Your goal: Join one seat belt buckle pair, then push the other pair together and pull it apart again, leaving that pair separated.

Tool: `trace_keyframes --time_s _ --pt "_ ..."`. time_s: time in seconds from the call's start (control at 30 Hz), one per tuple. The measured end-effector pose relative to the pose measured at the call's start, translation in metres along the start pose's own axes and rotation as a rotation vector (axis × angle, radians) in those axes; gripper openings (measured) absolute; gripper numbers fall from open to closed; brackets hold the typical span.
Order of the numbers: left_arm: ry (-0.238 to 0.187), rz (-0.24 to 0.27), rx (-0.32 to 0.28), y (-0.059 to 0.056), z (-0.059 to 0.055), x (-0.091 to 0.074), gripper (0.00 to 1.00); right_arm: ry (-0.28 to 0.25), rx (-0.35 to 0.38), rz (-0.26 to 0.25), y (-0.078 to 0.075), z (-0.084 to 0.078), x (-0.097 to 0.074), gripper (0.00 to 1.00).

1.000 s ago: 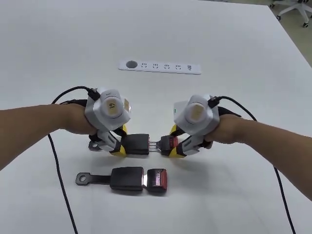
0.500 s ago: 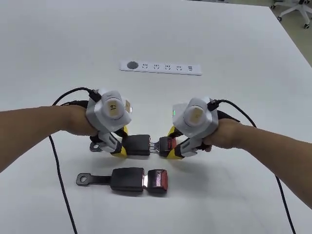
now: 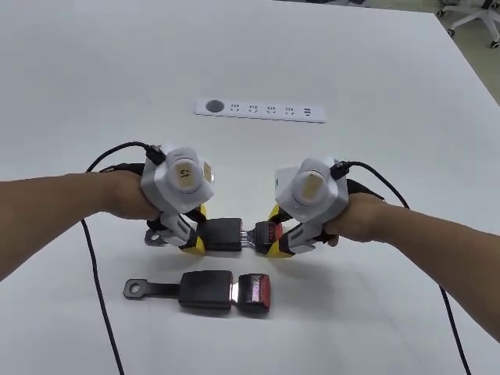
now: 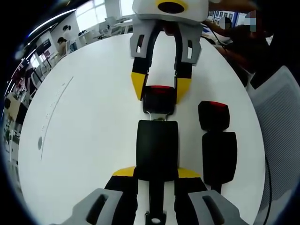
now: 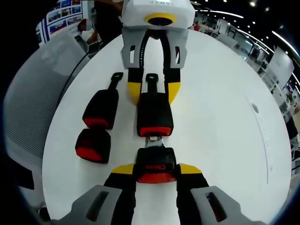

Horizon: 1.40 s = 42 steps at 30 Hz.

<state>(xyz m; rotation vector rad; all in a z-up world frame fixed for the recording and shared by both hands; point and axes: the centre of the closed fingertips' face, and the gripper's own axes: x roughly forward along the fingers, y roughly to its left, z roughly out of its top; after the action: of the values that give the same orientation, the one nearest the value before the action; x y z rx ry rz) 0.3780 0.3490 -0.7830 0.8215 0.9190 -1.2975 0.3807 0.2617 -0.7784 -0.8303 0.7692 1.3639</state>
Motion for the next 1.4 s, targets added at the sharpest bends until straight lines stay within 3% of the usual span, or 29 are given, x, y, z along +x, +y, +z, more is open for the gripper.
trace_keyframes --time_s 0.23,0.67,1.4 --pt "0.008 0.003 0.001 -0.001 0.000 -0.001 0.29 -0.003 0.006 0.002 0.002 0.011 0.003 0.28" --pt "0.039 -0.007 0.037 -0.003 0.002 -0.001 0.29 -0.003 -0.006 -0.005 0.001 0.011 0.006 0.28" --pt "0.056 -0.008 0.028 -0.001 -0.002 0.000 0.31 0.001 0.000 -0.004 0.004 0.005 0.002 0.30"
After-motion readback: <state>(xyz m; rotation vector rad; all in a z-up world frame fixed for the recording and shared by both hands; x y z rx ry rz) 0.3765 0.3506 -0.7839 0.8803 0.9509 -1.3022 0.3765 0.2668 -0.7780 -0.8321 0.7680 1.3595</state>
